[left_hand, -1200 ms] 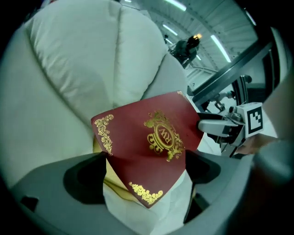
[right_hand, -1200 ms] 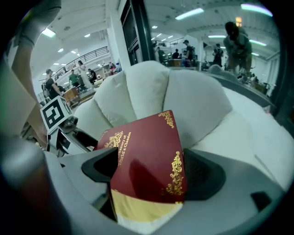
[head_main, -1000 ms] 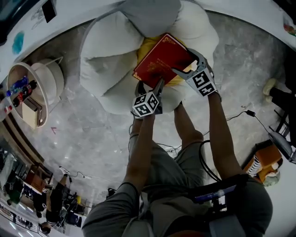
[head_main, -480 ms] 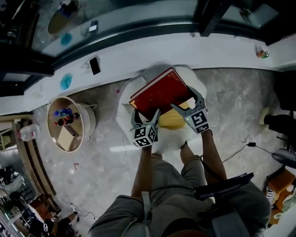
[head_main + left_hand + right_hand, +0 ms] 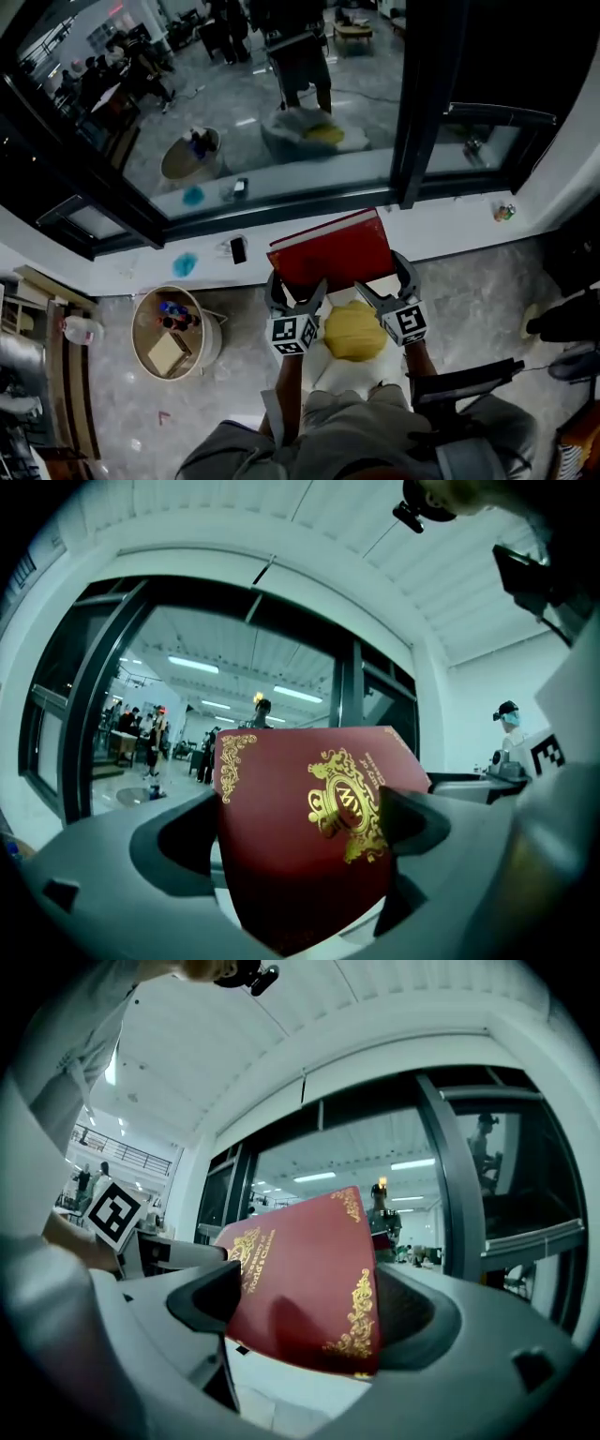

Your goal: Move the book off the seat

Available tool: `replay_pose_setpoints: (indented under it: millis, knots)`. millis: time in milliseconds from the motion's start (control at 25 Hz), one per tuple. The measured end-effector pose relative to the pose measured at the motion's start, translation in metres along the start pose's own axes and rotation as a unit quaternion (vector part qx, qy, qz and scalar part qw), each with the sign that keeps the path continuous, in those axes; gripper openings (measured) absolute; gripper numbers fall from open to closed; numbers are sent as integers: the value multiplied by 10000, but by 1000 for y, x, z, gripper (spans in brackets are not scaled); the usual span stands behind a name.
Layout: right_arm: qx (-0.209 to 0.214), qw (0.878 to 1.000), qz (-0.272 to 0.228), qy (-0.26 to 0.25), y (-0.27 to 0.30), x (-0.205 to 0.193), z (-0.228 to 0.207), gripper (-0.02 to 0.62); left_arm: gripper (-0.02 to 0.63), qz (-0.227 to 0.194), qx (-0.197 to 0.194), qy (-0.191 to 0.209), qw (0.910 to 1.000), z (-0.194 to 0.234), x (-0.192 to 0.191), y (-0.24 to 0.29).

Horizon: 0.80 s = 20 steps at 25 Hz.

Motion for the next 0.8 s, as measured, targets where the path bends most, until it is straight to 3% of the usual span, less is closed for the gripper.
replay_pose_setpoints:
  millis: [200, 320, 440, 560, 800]
  knots:
    - [-359, 9974, -632, -4, -33, 94, -10, 436, 526, -745, -439, 487, 9951, -51, 98, -14]
    - [-656, 9938, -901, -10, -55, 126, -5, 437, 526, -1064, -753, 756, 9886, -73, 134, -33]
    - [-892, 9904, -1052, -127, -65, 141, -8, 437, 526, -1299, -878, 755, 9847, -85, 148, -38]
    - [-856, 9875, -1307, -222, -65, 150, -12, 437, 526, -1407, -910, 669, 9836, -90, 150, -40]
    - [-931, 9897, -1071, -198, -65, 145, -11, 437, 526, -1406, -836, 673, 9842, -89, 151, -48]
Point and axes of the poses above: the fingertips, and each gripper's own axes: y forward along the fingers, z to its left, x out of its top, the point moved 5 cm from there along -y, backward along the fingers, and after that the axes turned 7 degrees about -y, right-handed, at the moved point
